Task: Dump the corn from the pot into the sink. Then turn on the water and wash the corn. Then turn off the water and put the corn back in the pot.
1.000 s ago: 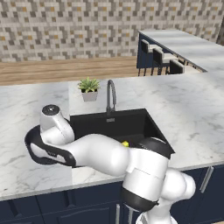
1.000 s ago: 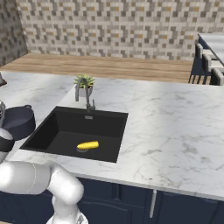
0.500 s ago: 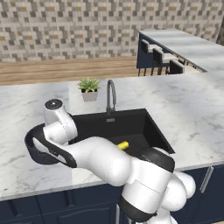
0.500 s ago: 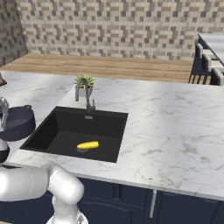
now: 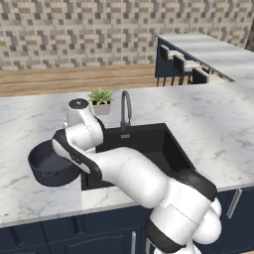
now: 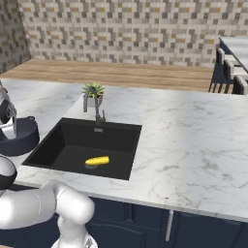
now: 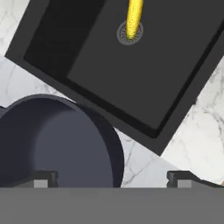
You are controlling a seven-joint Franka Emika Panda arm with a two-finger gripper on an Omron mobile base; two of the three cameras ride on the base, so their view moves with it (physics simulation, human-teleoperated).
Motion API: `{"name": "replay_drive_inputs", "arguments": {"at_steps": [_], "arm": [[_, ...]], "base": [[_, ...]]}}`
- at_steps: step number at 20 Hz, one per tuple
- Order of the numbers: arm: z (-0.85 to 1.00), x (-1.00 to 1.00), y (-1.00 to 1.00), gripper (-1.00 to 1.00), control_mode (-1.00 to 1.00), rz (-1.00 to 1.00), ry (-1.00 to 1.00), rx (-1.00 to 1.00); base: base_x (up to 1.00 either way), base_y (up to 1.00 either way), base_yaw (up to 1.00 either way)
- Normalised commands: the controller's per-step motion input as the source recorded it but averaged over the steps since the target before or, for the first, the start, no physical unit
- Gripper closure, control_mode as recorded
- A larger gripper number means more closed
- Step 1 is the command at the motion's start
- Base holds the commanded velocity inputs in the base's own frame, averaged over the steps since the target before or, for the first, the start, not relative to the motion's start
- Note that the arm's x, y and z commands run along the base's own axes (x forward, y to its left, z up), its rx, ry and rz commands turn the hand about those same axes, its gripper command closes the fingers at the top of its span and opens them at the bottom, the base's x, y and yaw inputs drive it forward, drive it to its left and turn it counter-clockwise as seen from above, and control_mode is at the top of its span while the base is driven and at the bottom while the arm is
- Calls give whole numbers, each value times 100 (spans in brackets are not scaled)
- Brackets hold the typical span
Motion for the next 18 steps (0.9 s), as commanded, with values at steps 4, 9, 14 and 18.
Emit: {"name": "replay_drive_inputs", "arguments": {"at_steps": [4, 9, 14, 18], "arm": [[9, 0, -44, -100, -100, 23, 0, -15], [11, 0, -41, -100, -100, 29, 0, -22], [19, 0, -56, -100, -100, 25, 2, -8], [10, -10, -63, -100, -100, 19, 0, 0]], "base": [[0, 0, 0], [0, 0, 0], [0, 0, 0], [0, 0, 0]]}}
